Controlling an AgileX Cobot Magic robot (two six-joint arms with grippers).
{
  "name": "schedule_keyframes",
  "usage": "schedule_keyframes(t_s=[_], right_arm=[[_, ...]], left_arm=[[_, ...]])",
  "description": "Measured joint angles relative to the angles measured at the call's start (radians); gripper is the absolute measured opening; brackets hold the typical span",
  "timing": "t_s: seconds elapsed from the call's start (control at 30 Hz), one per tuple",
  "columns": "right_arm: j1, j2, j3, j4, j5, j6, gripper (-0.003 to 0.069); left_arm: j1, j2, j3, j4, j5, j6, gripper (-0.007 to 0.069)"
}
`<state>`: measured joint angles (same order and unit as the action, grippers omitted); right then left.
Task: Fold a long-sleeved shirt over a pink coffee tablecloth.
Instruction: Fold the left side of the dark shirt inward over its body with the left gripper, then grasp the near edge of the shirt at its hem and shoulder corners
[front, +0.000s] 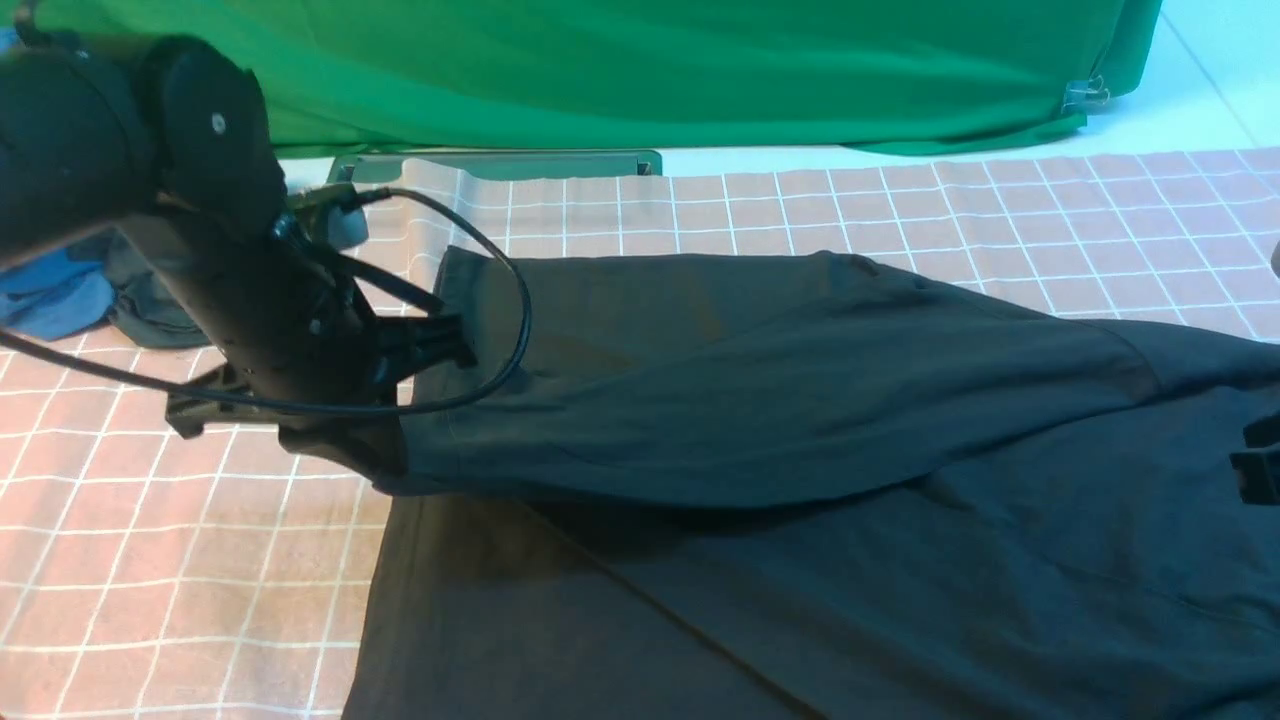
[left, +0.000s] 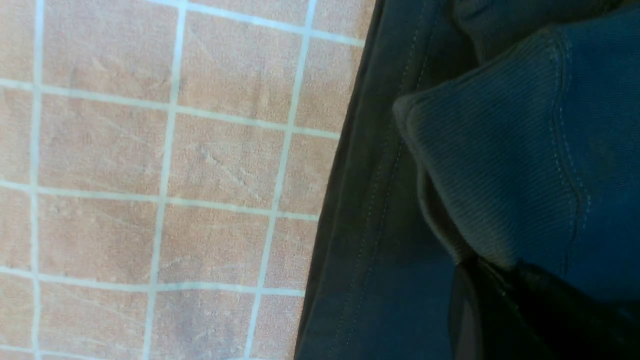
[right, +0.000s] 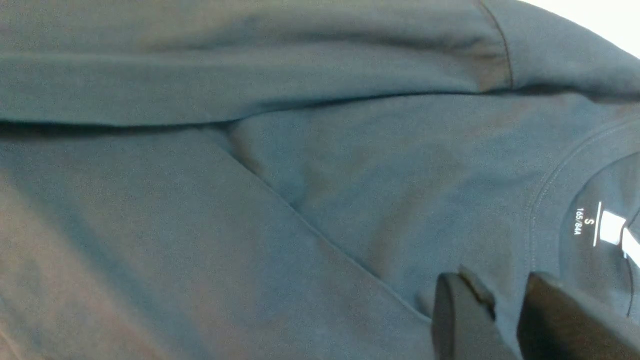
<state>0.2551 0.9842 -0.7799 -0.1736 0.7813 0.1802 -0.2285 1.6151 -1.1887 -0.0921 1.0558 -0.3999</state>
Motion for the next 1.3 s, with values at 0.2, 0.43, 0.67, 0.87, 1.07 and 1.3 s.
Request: schedule_keyframes(t_s=[0.2, 0.43, 0.67, 0.87, 1.07, 1.3], right_arm=[[0.000, 0.000, 0.000, 0.000, -0.003, 0.000, 0.0230], [0.000, 0.000, 0.000, 0.000, -0.006, 0.000, 0.0235], [0.000, 0.000, 0.000, 0.000, 0.013, 0.000, 0.0220], [0.000, 0.000, 0.000, 0.000, 0.029, 0.000, 0.0184], [0.000, 0.000, 0.000, 0.000, 0.012, 0.000, 0.0183], [0.000, 0.000, 0.000, 0.000, 0.009, 0.000, 0.0183]], left_arm=[[0.000, -0.001, 0.019, -0.001, -0.004, -0.003, 0.0092], [0.000, -0.002, 0.019, -0.001, 0.025, -0.004, 0.0295], [-0.010, -0.037, 0.117, 0.000, 0.114, -0.011, 0.0242], [-0.126, -0.132, 0.347, -0.046, 0.097, -0.037, 0.0139], [-0.245, -0.200, 0.473, -0.049, 0.051, -0.127, 0.0216], [-0.261, -0.207, 0.600, -0.031, -0.040, -0.226, 0.0438]])
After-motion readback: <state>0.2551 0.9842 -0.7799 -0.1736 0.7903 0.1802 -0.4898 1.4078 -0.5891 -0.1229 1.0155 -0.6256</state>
